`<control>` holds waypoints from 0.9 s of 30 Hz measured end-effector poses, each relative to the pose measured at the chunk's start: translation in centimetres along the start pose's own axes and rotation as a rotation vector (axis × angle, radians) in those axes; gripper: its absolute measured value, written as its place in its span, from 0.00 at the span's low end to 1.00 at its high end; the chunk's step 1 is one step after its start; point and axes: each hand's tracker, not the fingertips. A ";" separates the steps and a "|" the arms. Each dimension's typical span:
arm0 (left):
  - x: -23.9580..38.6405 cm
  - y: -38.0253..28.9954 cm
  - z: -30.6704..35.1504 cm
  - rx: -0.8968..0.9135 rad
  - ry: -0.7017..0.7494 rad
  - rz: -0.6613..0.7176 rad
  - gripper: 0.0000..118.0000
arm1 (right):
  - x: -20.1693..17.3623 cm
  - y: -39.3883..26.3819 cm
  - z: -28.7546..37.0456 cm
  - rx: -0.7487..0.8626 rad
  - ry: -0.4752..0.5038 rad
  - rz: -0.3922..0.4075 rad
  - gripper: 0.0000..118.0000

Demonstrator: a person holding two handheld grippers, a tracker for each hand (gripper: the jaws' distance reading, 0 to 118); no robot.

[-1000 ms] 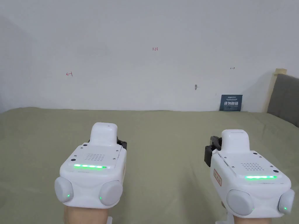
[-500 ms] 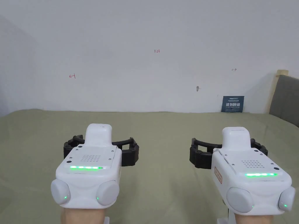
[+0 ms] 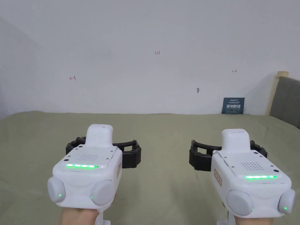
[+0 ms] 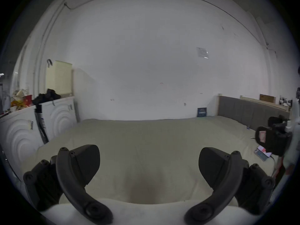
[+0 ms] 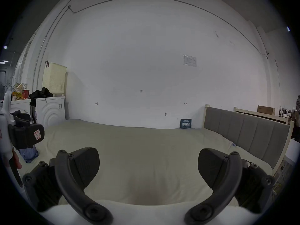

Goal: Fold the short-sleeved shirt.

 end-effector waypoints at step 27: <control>0.5 1.1 0.0 -0.085 0.007 0.053 1.00 | 0.2 0.1 0.0 -0.017 -0.002 0.013 1.00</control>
